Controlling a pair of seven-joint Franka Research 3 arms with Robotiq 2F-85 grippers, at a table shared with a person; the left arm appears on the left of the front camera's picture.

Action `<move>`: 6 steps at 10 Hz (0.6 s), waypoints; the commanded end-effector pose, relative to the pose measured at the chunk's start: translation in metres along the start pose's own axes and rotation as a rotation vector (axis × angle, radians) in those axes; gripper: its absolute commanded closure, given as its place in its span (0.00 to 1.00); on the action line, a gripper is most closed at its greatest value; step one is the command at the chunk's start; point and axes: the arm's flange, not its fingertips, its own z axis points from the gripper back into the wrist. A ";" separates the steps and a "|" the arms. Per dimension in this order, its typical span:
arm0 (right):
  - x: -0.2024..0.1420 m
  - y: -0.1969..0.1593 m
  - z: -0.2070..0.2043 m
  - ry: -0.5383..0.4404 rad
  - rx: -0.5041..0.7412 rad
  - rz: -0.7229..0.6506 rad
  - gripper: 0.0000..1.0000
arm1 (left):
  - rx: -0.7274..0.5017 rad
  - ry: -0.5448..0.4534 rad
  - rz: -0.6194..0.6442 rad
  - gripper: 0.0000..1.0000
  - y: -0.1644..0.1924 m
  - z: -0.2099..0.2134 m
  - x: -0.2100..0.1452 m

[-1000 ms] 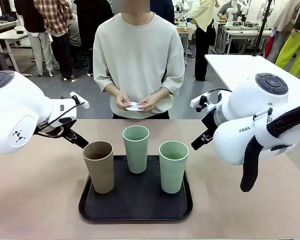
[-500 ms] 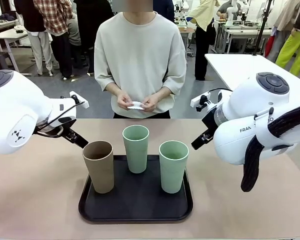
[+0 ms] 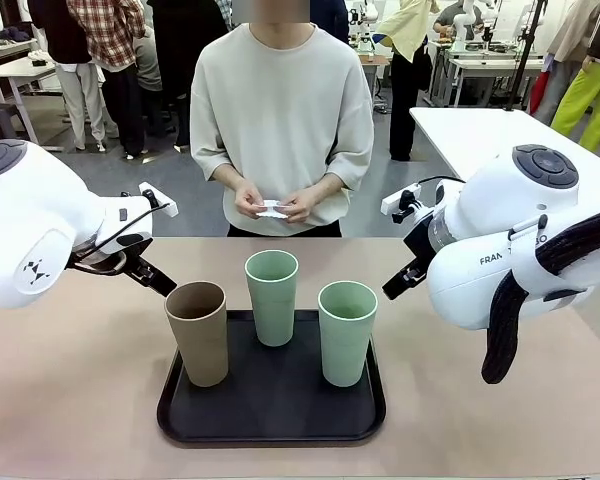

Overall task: Place coasters on the table and set cups on them.
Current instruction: Pick up one Reusable plastic cup and place it on a coaster set by the human.

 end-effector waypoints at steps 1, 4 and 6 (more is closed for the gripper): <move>-0.009 -0.006 0.052 0.081 -0.080 -0.056 0.00 | 0.011 -0.006 -0.028 0.00 0.003 0.044 -0.010; -0.048 0.023 0.156 0.192 -0.111 -0.040 0.00 | -0.125 0.087 -0.073 0.00 -0.015 0.134 -0.051; -0.088 0.044 0.171 0.326 -0.053 -0.108 0.00 | -0.301 0.256 -0.052 0.00 -0.045 0.162 -0.088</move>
